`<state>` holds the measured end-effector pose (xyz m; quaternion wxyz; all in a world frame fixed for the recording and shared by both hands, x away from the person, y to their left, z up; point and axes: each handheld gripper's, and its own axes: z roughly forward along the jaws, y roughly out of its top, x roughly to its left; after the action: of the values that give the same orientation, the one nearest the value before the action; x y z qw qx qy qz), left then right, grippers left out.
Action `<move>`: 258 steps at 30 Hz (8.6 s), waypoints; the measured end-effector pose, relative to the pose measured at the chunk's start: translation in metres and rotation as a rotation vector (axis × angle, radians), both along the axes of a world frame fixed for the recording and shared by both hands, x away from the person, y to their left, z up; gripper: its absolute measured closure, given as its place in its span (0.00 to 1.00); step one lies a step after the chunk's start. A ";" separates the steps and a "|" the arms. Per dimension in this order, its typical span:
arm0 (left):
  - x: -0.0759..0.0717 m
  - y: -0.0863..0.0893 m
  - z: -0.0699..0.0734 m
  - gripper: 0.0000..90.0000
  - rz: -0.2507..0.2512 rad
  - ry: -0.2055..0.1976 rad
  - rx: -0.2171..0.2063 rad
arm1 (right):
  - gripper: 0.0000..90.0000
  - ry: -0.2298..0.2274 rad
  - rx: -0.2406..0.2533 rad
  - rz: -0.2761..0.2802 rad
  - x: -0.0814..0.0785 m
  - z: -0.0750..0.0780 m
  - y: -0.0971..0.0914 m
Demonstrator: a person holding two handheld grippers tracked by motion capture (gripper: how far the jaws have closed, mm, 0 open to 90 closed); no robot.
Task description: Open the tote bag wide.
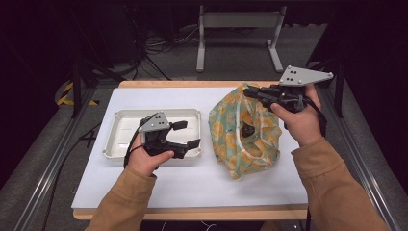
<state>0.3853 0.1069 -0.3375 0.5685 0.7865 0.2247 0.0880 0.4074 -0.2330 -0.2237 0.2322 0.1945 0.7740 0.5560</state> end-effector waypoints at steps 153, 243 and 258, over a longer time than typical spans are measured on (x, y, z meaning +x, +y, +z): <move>0.040 -0.064 0.008 0.99 0.006 0.020 -0.069 | 0.99 0.124 0.035 -0.233 -0.060 -0.099 -0.092; 0.114 -0.081 -0.056 0.96 0.167 0.094 0.131 | 1.00 0.327 0.056 -0.469 0.065 -0.155 -0.137; 0.117 -0.088 -0.073 0.96 0.157 0.133 0.190 | 1.00 0.390 -0.008 -0.498 0.064 -0.180 -0.140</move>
<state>0.5019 0.0193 -0.4102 0.4668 0.8207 0.3136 0.1008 0.4715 -0.3727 -0.4041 0.2093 0.4802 0.7345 0.4314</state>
